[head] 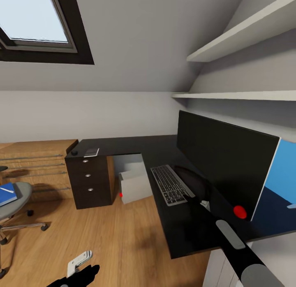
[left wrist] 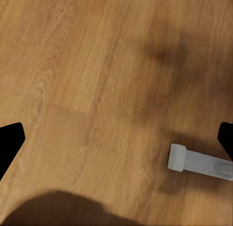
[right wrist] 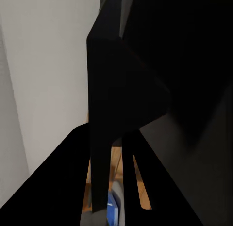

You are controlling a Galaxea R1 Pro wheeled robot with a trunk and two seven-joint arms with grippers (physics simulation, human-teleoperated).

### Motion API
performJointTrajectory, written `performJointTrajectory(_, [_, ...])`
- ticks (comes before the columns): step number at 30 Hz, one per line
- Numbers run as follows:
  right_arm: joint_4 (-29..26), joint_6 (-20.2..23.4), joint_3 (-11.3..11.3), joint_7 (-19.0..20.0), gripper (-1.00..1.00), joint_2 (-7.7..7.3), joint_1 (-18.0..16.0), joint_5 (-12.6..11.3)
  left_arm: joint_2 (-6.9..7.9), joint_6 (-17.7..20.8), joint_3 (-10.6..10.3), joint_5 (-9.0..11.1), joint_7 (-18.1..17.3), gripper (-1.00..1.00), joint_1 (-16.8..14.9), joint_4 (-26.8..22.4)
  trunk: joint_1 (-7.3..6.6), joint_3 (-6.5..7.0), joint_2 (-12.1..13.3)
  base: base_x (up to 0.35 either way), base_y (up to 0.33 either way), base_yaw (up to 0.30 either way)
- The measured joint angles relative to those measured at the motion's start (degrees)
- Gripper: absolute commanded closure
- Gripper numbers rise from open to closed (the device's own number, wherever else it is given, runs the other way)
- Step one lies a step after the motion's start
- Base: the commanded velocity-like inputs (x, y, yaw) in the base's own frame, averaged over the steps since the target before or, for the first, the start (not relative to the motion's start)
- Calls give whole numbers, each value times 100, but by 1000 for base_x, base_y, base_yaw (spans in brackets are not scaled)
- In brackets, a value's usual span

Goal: In the bedroom, organize the workspace by keeping the computer under the desk, ensuring the monitor is on the desk, placing the keyboard on the desk next to the monitor, placing the mouse on the desk next to the keyboard, moving the folder from the swivel chair onto the desk next to the mouse, stacking the notebook on top of the folder with the pen on top of the notebook, and positioning the swivel chair next to the desk.

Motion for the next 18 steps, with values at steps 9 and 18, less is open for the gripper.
performJointTrajectory(9, [-1,-11,-8,185,100,-22,2,115,0,2,8,-30,14,-100,0,-1,111,-91,-201,0,0,0])
performJointTrajectory(18, [-1,-19,6,254,100,-25,3,122,9,-11,23,-34,9,-100,-2,0,111,-91,-201,0,0,0])
